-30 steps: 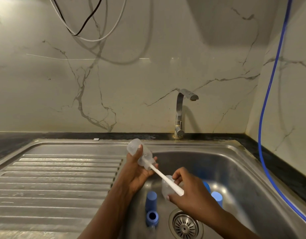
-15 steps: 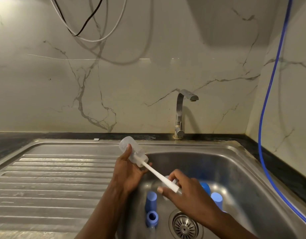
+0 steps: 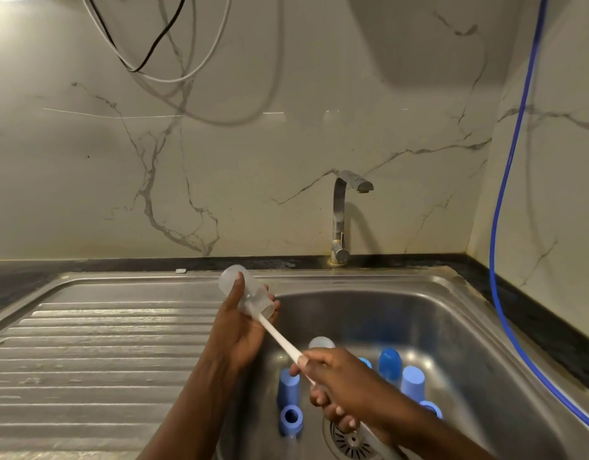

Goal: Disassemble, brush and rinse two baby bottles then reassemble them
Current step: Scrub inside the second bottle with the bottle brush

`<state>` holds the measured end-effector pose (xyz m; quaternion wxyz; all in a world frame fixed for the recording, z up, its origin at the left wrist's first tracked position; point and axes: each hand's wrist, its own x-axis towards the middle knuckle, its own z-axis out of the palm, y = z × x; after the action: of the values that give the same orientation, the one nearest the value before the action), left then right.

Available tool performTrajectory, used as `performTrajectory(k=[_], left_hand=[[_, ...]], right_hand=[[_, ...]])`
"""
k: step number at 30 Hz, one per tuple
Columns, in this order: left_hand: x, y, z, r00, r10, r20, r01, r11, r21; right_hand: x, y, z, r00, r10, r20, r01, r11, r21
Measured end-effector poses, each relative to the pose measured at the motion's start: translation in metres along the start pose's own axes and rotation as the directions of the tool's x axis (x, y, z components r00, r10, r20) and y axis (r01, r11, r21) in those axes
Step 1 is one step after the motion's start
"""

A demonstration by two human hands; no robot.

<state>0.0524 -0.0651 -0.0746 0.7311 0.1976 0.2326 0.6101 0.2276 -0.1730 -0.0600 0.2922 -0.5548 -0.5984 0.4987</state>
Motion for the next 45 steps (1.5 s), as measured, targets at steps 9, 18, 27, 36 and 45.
performTrajectory(k=[9,18,27,36,45], left_hand=[[0.005,0.003,-0.011,0.996,-0.023,-0.091,0.035,0.990,0.133],[0.005,0.009,-0.008,0.998,-0.035,0.056,0.033,0.998,0.047],[0.007,0.003,-0.011,0.996,0.026,-0.082,-0.012,0.987,0.162],[0.005,-0.002,-0.005,0.999,-0.033,0.019,0.030,0.986,0.163],[0.002,-0.004,0.000,1.000,0.013,0.023,-0.017,0.986,0.167]], right_hand=[[0.005,0.019,-0.008,0.932,-0.292,-0.215,0.083,0.749,-0.658],[-0.005,0.005,0.003,0.981,-0.181,-0.067,0.147,0.926,-0.347],[0.001,0.013,-0.004,0.945,-0.258,-0.202,0.109,0.829,-0.549],[-0.003,0.011,0.007,0.975,-0.205,-0.086,0.149,0.889,-0.434],[0.000,0.007,-0.005,0.983,-0.132,-0.128,0.064,0.898,-0.434]])
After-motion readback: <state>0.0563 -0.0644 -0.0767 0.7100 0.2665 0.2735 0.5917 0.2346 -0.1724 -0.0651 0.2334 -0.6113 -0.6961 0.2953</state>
